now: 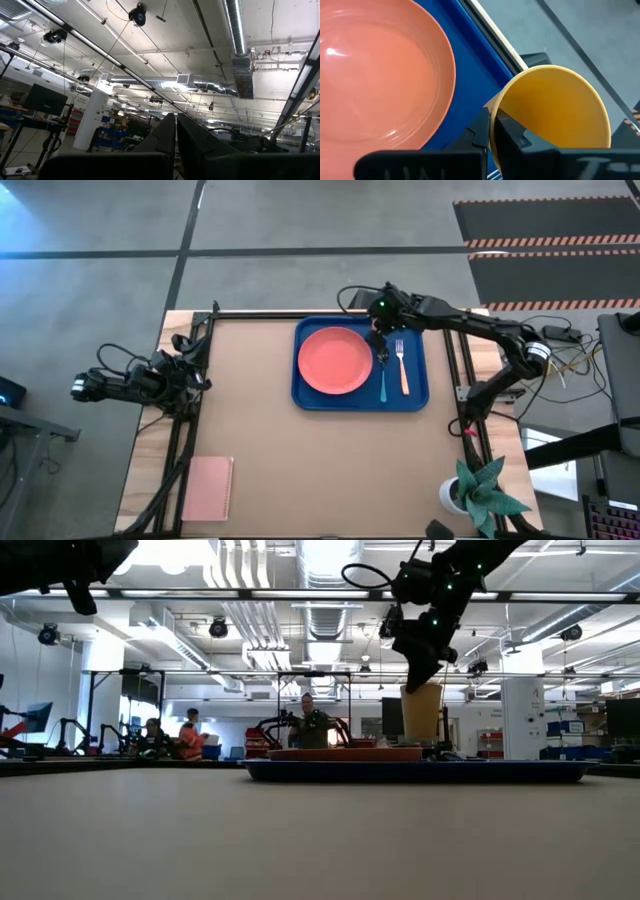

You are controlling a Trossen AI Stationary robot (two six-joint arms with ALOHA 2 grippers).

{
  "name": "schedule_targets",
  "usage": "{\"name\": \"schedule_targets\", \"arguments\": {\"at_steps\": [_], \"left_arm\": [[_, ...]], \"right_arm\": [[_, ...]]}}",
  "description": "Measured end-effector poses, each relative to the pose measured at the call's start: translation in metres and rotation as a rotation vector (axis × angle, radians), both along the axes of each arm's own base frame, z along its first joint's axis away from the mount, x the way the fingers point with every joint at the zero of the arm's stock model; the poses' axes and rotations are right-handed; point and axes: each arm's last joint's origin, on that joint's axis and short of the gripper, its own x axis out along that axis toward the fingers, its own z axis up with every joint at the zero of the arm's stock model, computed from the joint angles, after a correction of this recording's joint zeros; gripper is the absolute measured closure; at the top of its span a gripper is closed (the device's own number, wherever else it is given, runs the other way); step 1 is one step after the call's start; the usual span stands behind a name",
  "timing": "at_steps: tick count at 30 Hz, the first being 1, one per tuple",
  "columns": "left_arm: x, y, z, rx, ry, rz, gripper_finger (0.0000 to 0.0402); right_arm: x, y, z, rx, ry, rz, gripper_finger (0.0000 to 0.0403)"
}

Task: Pick and place plate/cup/fork/spoon on tray
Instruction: Put the yellow cup on the blue serving tray to the top right of the orange plate

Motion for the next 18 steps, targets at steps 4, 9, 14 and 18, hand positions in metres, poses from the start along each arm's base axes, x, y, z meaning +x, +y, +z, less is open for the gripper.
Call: {"name": "schedule_targets", "arguments": {"at_steps": [4, 9, 14, 18], "left_arm": [[0.000, 0.000, 0.000, 0.000, 0.000, 0.000, 0.0402], [0.000, 0.000, 0.000, 0.000, 0.000, 0.000, 0.0402], [0.000, 0.000, 0.000, -0.001, 0.001, 0.001, 0.0402], [0.000, 0.000, 0.000, -0.001, 0.001, 0.002, 0.0402]], "right_arm": [[0.004, -0.003, -0.009, 0.016, 0.019, -0.011, 0.0394], [0.009, -0.008, -0.022, 0.023, 0.061, -0.038, 0.0394], [0.013, -0.012, -0.032, 0.030, 0.082, -0.070, 0.0394], [0.014, -0.014, -0.037, 0.044, 0.081, -0.096, 0.0394]]}}
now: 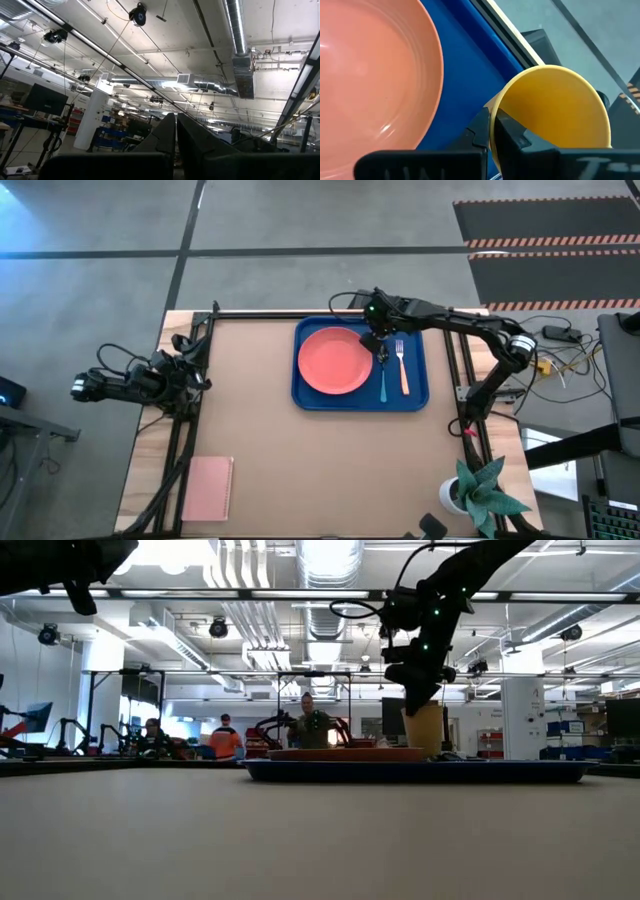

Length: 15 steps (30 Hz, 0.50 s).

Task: Pick and place plate/cup/fork/spoon on tray
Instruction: Put the yellow cup on the blue serving tray to the top right of the orange plate

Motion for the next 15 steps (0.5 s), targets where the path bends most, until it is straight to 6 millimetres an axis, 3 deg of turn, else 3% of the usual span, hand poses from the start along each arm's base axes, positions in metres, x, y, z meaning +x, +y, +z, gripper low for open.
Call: {"name": "schedule_targets", "arguments": {"at_steps": [15], "left_arm": [[0.0000, 0.0000, 0.0000, 0.000, 0.000, 0.000, 0.0402]], "right_arm": [[0.0010, -0.0038, -0.0010, -0.003, -0.044, -0.079, 0.0394]]}}
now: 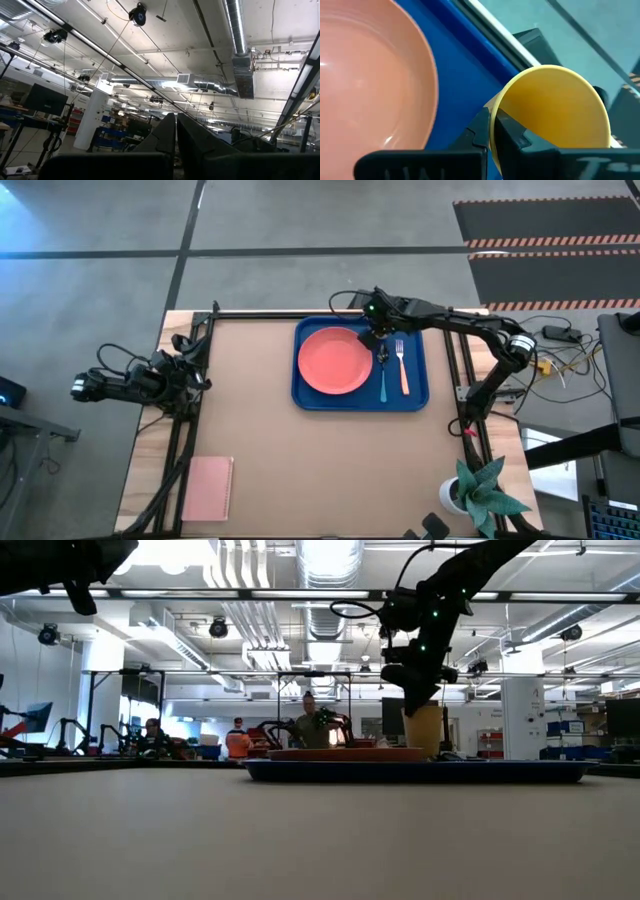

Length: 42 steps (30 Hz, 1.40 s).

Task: Pick and place plate/cup/fork/spoon on tray
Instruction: Put the yellow cup on the blue serving tray to the top right of the orange plate, then return to Home Position

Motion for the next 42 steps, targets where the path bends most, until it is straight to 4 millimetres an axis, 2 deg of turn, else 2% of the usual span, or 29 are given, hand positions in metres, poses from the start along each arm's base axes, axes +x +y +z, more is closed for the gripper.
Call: {"name": "schedule_targets", "arguments": {"at_steps": [12, 21, 34, 42], "left_arm": [[0.000, 0.000, 0.000, 0.001, 0.001, -0.002, 0.0402], [0.000, 0.000, 0.000, 0.001, 0.001, -0.002, 0.0402], [0.000, 0.000, 0.000, 0.001, 0.001, -0.001, 0.0402], [0.000, 0.000, 0.000, 0.001, 0.001, -0.001, 0.0402]], "right_arm": [[-0.007, 0.002, -0.016, -0.014, 0.038, -0.087, 0.0394], [-0.007, 0.003, -0.018, -0.015, 0.031, -0.093, 0.0392], [-0.008, 0.003, -0.018, -0.016, 0.031, -0.107, 0.0314], [-0.007, 0.002, -0.002, -0.045, 0.002, -0.109, 0.0307]]}}
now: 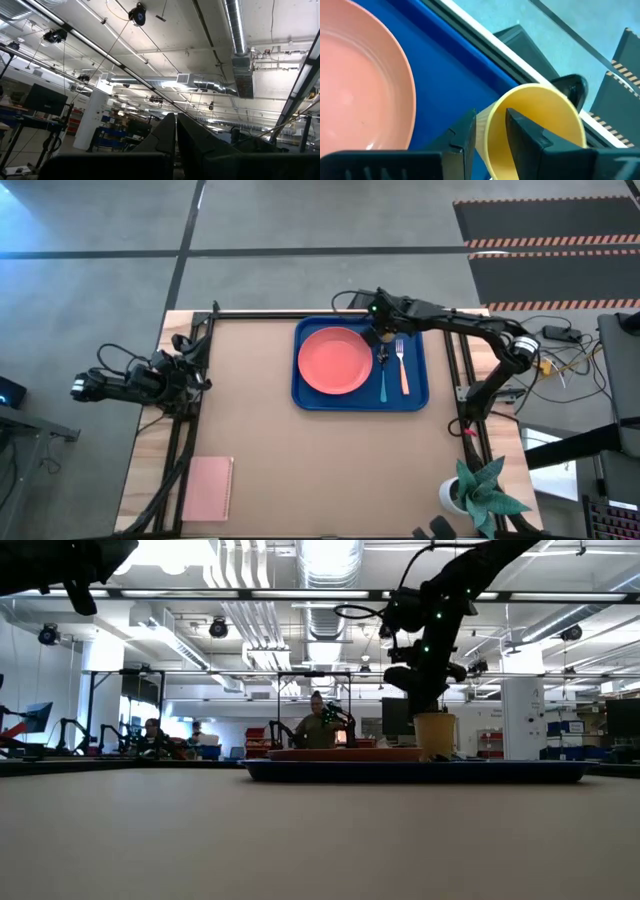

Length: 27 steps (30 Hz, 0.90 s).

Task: Pick and place plate/cup/fork/spoon on tray
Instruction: Return to Home Position

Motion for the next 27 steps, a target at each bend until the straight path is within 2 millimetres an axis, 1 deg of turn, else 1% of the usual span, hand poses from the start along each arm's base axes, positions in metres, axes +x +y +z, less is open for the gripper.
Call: {"name": "schedule_targets", "arguments": {"at_steps": [4, 6, 8, 11, 15, 19, 24, 27], "left_arm": [[0.000, 0.000, 0.000, 0.000, 0.000, 0.000, 0.0402], [0.000, 0.000, 0.000, 0.000, 0.000, 0.000, 0.0402], [0.000, 0.000, 0.000, 0.000, 0.001, 0.000, 0.0402], [0.000, 0.000, 0.000, 0.000, 0.002, 0.000, 0.0402], [0.001, 0.000, -0.001, 0.001, 0.011, 0.000, 0.0402], [0.001, 0.000, -0.002, 0.002, 0.020, 0.000, 0.0402], [0.002, -0.001, -0.002, 0.031, 0.025, -0.028, 0.0402], [0.005, -0.003, -0.004, 0.056, 0.045, -0.075, 0.0402]], "right_arm": [[-0.002, 0.002, 0.016, -0.019, -0.029, 0.001, 0.0307], [-0.003, 0.006, 0.025, -0.031, -0.047, 0.009, 0.0307], [-0.003, 0.013, 0.035, -0.049, -0.075, 0.028, 0.0307], [-0.003, 0.029, 0.052, -0.081, -0.129, 0.074, 0.0307], [-0.001, 0.059, 0.073, -0.122, -0.203, 0.167, 0.0307], [0.002, 0.096, 0.091, -0.175, -0.262, 0.312, 0.0307], [0.003, 0.144, 0.104, -0.295, -0.255, 0.427, 0.0307], [0.000, 0.169, 0.109, -0.346, -0.255, 0.489, 0.0307]]}}
